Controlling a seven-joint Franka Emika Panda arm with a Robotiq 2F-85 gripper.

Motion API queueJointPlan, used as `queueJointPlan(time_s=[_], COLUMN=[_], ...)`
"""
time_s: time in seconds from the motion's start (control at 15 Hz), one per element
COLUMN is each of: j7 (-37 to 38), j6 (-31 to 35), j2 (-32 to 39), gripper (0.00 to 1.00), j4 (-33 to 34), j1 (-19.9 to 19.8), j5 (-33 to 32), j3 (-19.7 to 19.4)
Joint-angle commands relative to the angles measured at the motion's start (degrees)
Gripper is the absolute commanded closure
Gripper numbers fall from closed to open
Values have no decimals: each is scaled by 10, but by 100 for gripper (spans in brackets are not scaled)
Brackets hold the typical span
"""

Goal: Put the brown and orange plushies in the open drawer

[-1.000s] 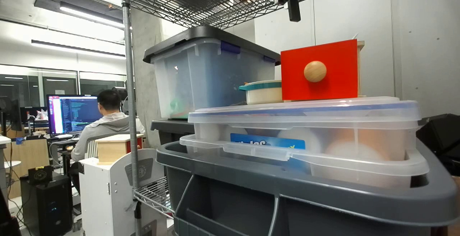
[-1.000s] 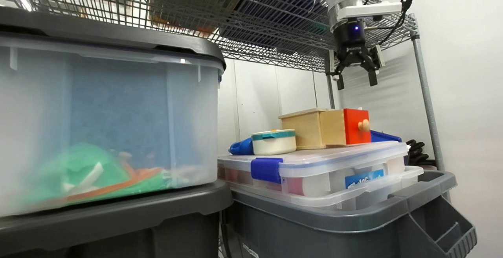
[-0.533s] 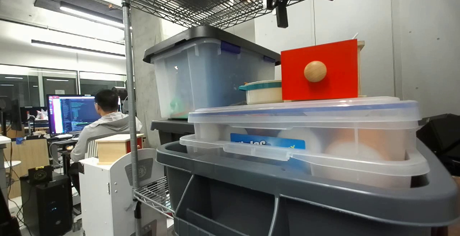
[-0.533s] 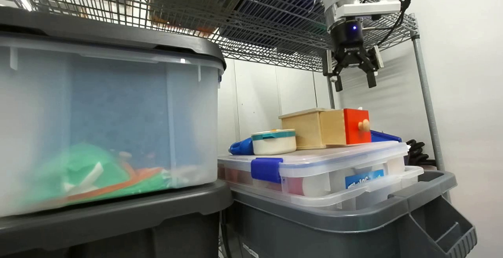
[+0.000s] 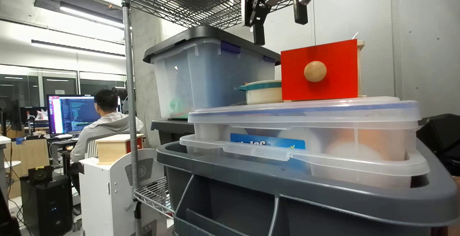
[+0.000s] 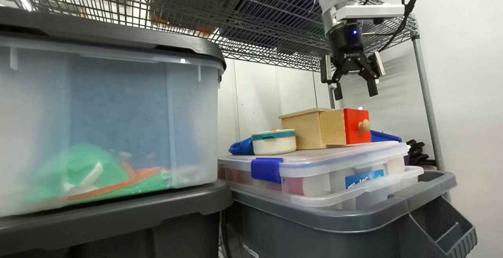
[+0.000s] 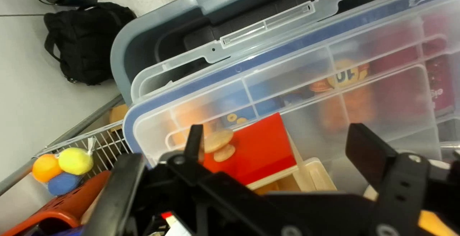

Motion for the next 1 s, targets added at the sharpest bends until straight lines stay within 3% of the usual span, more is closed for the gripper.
queueJointPlan(time_s=[0.0, 0.93], j7=[-1, -57], j6=[32, 148], j2=[-41, -62], gripper=[0, 0], j4=[-56, -116], j1=[3, 10], j5=[0, 68], j3=[7, 26])
